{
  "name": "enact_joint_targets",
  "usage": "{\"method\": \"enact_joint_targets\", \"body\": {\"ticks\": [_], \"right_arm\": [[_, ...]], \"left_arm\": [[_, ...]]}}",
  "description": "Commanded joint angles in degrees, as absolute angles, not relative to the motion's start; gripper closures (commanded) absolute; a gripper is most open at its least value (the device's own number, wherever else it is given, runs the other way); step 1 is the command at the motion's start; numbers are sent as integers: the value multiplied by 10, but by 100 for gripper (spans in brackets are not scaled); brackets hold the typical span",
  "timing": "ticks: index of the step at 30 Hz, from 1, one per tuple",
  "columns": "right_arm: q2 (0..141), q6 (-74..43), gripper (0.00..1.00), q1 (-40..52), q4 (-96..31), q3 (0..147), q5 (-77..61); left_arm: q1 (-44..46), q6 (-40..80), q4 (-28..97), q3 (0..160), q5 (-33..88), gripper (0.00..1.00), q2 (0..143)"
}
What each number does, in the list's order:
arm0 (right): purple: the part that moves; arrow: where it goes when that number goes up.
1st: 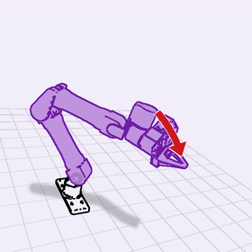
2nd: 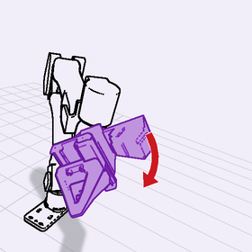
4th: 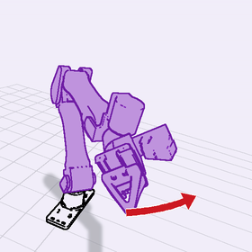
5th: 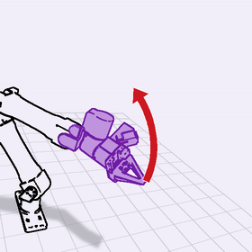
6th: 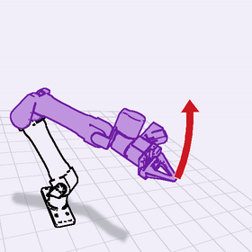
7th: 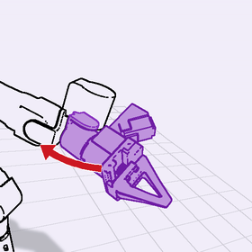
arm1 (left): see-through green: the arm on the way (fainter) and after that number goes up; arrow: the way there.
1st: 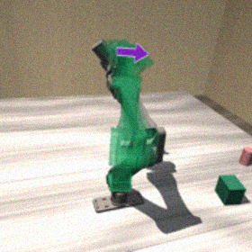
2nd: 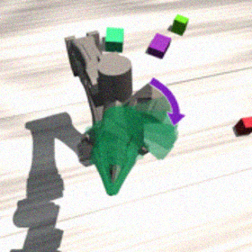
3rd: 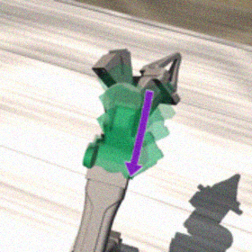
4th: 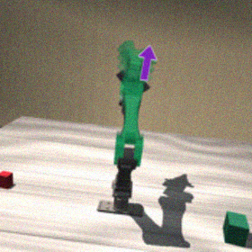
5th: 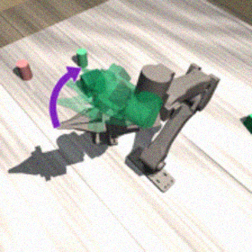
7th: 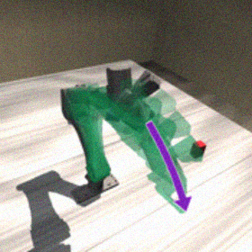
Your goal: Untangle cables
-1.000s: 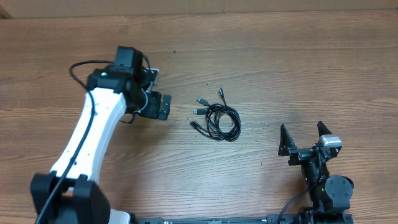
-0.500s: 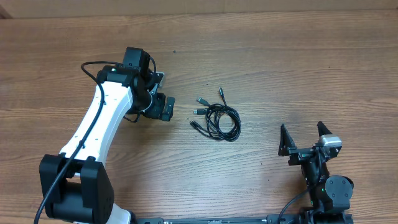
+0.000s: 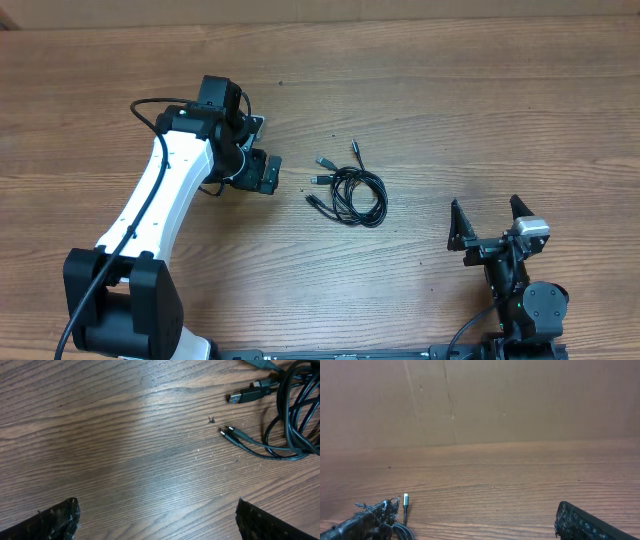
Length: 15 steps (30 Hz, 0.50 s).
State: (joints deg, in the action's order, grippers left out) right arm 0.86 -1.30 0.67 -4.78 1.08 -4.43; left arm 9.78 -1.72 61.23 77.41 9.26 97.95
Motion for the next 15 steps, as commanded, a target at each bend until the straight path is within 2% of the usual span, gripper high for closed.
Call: {"method": "enact_joint_targets", "body": {"ticks": [1, 15], "right_arm": [[7, -15, 0, 3, -46, 5, -39], [7, -15, 0, 3, -46, 5, -39]], "left_arm": [[102, -28, 612, 781, 101, 0, 983], [102, -26, 612, 781, 102, 0, 983]]}}
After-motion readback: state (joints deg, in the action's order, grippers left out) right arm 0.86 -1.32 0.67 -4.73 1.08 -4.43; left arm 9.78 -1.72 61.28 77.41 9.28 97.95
